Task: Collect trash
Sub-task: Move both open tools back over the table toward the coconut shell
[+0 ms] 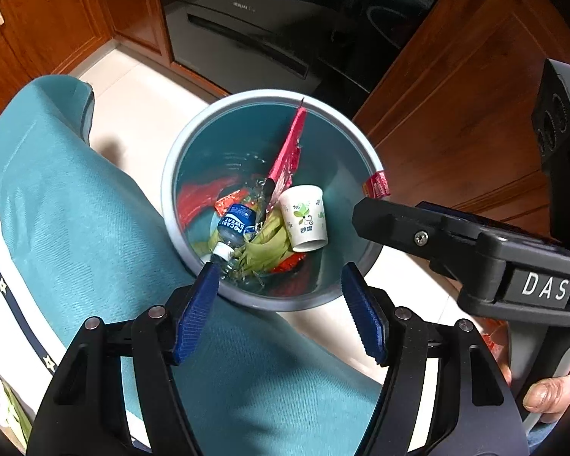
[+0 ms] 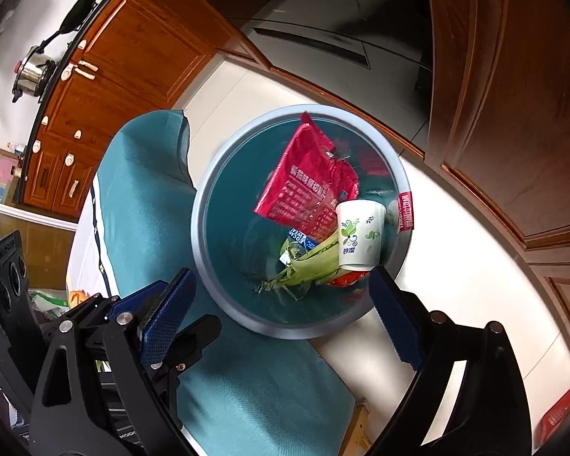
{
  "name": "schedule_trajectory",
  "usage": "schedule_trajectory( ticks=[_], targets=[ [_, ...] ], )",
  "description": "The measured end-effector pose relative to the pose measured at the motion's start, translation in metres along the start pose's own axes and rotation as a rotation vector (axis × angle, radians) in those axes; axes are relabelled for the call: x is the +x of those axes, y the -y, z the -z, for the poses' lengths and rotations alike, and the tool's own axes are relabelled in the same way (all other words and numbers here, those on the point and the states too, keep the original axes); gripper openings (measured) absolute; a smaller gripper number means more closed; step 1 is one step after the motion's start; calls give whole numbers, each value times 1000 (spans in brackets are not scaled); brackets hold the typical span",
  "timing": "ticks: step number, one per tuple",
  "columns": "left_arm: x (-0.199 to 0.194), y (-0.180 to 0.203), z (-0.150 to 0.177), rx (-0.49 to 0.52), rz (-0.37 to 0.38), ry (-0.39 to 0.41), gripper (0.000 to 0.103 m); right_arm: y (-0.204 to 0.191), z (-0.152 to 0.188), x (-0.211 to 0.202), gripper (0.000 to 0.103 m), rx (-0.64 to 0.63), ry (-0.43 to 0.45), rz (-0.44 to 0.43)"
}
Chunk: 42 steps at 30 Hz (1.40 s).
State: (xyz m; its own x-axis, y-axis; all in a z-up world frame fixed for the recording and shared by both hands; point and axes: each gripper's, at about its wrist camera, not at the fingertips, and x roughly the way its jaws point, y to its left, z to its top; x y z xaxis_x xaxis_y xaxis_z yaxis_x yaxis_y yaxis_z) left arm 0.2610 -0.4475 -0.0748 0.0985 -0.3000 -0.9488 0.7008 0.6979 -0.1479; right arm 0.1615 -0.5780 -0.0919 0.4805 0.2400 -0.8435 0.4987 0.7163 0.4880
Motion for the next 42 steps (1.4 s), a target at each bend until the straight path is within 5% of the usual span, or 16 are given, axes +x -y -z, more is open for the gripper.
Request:
schedule_trajectory(
  ticks=[27, 34, 42],
  targets=[
    [-105, -42, 79, -41, 20, 191, 72, -96, 56, -82, 97, -221, 165, 179],
    [-143, -76, 118, -84, -5, 271, 91, -147, 76, -86, 97, -304, 147, 138],
    [-191, -160, 182, -191, -85, 339, 97, -243, 111, -57, 97, -475, 73, 89]
  ],
)
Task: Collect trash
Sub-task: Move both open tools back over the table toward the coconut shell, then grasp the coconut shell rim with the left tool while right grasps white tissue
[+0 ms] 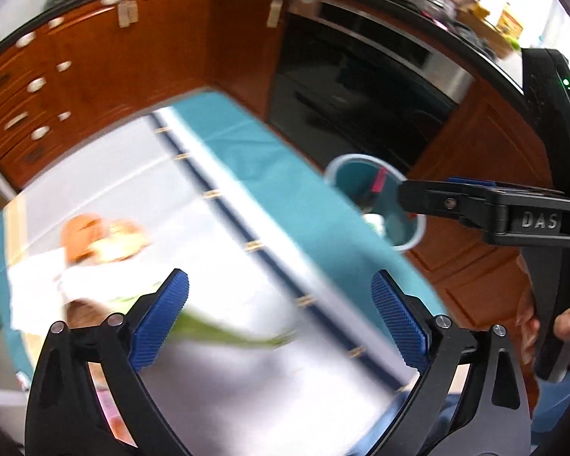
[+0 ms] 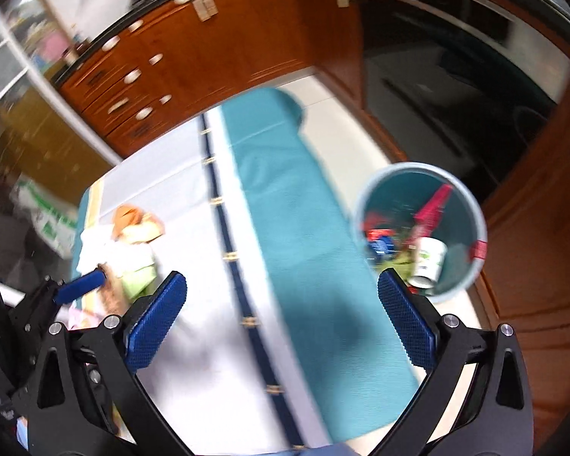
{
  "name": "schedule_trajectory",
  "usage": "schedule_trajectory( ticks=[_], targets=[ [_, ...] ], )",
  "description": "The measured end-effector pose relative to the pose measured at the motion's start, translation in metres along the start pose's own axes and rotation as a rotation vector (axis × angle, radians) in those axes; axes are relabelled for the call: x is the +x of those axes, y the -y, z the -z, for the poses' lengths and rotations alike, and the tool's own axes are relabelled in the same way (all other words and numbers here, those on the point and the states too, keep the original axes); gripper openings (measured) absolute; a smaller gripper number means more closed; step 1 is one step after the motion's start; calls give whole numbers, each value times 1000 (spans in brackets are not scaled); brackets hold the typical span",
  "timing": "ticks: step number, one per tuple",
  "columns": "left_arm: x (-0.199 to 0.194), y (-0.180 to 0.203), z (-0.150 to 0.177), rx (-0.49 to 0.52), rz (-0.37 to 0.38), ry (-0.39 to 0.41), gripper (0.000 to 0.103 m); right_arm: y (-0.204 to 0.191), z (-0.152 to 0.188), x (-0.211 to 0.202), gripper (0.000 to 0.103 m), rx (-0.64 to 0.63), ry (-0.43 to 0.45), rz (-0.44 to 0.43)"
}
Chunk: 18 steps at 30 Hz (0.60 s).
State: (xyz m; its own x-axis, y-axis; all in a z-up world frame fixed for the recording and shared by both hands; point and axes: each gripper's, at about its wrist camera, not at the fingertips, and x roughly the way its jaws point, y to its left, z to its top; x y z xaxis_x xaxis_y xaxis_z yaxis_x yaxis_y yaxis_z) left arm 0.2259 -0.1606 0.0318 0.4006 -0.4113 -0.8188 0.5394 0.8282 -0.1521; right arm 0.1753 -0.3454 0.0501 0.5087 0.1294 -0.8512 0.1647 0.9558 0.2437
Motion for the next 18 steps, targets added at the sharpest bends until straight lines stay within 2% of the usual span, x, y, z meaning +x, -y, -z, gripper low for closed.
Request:
schedule_trajectory(
  ticks=[6, 11, 18],
  targets=[
    [-27, -94, 37, -94, -126, -2, 99, -77, 4, 36, 97, -154, -79, -45],
    [-23, -157, 70, -156, -212, -60, 99, -125, 9, 71, 97, -230, -151, -62],
    [6, -201, 90, -228, -190, -129, 99, -160, 4, 106, 97, -254, -217, -89]
  ],
)
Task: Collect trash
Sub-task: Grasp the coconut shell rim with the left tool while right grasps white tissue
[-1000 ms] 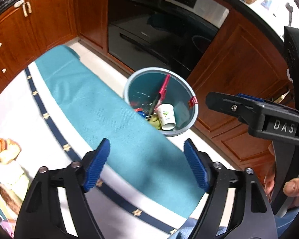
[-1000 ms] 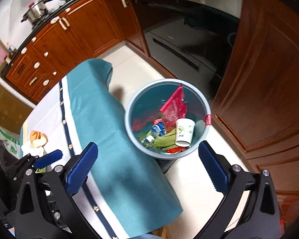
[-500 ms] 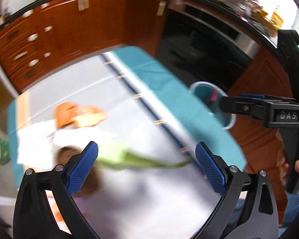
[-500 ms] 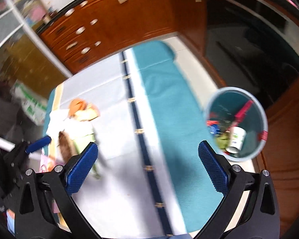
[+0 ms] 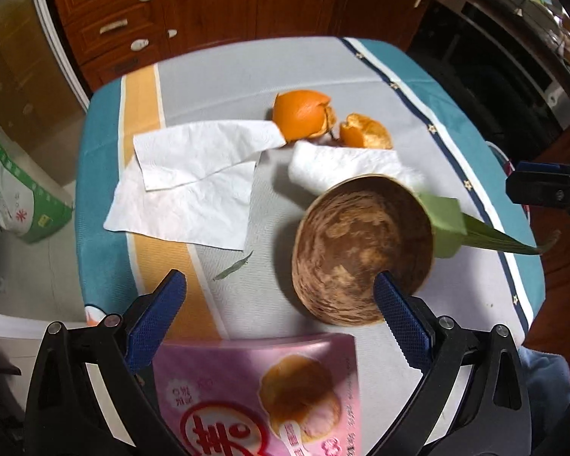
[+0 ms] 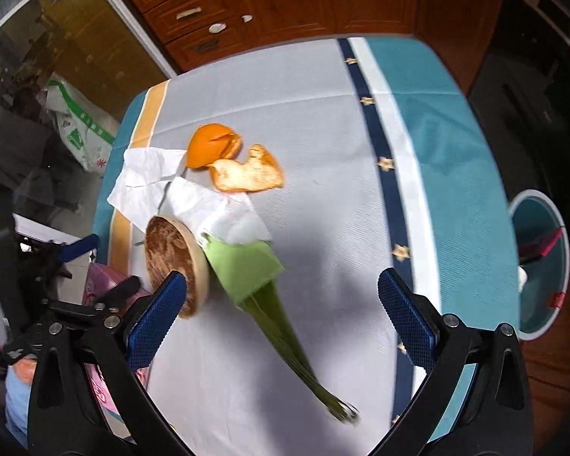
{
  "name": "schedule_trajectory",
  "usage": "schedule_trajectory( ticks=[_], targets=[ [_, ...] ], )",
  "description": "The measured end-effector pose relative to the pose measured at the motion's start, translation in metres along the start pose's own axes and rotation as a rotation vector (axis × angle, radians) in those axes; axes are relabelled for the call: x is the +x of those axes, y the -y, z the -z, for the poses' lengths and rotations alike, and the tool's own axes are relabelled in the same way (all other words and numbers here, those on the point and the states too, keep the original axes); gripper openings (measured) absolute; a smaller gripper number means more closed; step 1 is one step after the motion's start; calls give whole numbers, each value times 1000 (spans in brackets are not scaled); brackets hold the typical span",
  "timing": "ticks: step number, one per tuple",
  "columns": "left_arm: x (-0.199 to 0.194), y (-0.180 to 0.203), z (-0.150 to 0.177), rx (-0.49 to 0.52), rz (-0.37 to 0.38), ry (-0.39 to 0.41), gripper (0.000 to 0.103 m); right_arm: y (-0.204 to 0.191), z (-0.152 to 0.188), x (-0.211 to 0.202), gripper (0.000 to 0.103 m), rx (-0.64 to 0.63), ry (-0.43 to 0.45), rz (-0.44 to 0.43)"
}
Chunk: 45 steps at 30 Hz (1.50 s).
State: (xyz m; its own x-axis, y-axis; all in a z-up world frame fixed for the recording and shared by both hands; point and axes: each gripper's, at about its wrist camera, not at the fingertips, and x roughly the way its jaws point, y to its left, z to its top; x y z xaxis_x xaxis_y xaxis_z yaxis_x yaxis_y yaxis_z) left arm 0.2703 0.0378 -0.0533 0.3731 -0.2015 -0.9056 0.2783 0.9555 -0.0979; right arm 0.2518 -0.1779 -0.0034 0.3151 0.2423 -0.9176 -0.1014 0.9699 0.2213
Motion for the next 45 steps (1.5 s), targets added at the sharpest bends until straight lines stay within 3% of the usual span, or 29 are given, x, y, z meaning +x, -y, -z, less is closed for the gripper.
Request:
schedule_trajectory(
  ticks=[6, 9, 12, 14, 16, 17, 20, 24, 25, 26, 28, 31, 33, 35, 37, 45],
  targets=[
    [24, 5, -11, 31, 49, -22, 98, -19, -20, 21, 97, -36, -33, -30],
    [31, 14, -12, 70, 58, -29, 87, -25, -29, 31, 97, -42, -45, -49],
    [38, 19, -11, 86, 85, -43, 65, -30, -36, 42, 95, -36, -66, -93],
    [41, 22, -9, 94, 103, -49, 38, -32, -40, 49, 75, -33, -76, -118],
    [41, 25, -7, 105, 82, -39, 18, -33, -43, 59, 61, -16, -100, -146],
    [39, 25, -6, 106, 92, -30, 13, -33, -45, 65, 57, -8, -111, -154],
    [31, 22, -4, 97, 115, -22, 9, -34, -45, 77, 51, 9, -134, -180],
    [34, 20, 2, 100, 106, -39, 11, -40, -45, 86, 48, -1, -134, -185],
    [35, 20, 1, 98, 105, -46, 14, -42, -45, 88, 33, -5, -129, -193],
    [37, 21, 0, 94, 103, -54, 15, -45, -44, 90, 8, -13, -133, -194],
    [40, 21, 1, 95, 93, -63, 19, -48, -40, 88, 7, -25, -122, -211],
    [45, 26, -1, 107, 96, -73, 38, -50, -36, 77, 7, -46, -88, -209],
    [46, 32, -1, 124, 96, -72, 39, -47, -36, 69, 7, -45, -66, -211],
    [41, 39, -1, 136, 79, -44, 16, -42, -37, 61, 7, -39, -44, -211],
    [29, 43, -2, 141, 87, -8, 7, -38, -36, 51, 7, -33, -24, -209],
    [-28, 58, 3, 165, 44, 89, 6, -17, -29, 5, 7, 10, 71, -241]
  ],
)
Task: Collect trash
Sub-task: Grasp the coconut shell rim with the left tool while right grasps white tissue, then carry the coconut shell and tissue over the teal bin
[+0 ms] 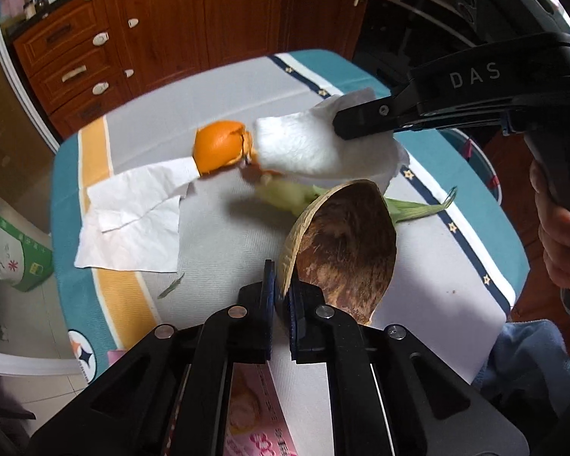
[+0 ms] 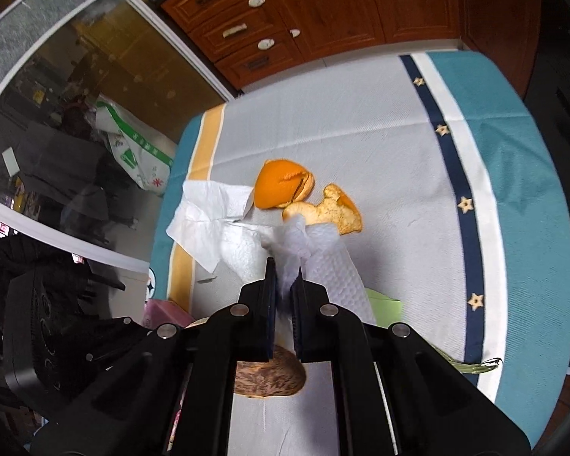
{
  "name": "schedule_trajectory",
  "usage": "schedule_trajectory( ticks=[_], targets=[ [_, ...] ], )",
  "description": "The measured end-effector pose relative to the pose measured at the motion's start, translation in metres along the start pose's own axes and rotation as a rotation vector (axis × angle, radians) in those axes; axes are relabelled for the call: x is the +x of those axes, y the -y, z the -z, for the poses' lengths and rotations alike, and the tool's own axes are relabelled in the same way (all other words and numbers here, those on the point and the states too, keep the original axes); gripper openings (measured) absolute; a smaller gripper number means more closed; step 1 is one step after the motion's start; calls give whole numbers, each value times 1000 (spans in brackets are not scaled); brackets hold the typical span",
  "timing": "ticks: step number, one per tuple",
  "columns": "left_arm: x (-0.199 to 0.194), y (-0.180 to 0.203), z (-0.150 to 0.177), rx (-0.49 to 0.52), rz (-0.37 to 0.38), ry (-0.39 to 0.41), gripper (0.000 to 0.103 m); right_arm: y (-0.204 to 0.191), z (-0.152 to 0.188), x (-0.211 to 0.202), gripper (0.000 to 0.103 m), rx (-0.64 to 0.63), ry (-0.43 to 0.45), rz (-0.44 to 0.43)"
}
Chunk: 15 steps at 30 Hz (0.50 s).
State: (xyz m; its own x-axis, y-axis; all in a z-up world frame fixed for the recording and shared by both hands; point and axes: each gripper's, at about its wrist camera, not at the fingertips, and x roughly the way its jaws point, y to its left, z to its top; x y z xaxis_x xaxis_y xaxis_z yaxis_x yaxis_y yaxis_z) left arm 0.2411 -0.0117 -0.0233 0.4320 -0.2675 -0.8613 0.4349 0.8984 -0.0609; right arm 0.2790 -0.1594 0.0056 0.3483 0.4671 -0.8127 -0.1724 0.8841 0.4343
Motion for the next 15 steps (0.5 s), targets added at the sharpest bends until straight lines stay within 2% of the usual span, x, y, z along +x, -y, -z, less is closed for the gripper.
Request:
schedule_trajectory(
  ticks=[8, 15],
  targets=[
    [-39, 29, -8, 16, -22, 64, 6, 18, 9, -60, 7, 25, 121, 1],
    [-49, 74, -40, 53, -1, 87, 6, 64, 29, -111, 7, 101, 202, 11]
  ],
)
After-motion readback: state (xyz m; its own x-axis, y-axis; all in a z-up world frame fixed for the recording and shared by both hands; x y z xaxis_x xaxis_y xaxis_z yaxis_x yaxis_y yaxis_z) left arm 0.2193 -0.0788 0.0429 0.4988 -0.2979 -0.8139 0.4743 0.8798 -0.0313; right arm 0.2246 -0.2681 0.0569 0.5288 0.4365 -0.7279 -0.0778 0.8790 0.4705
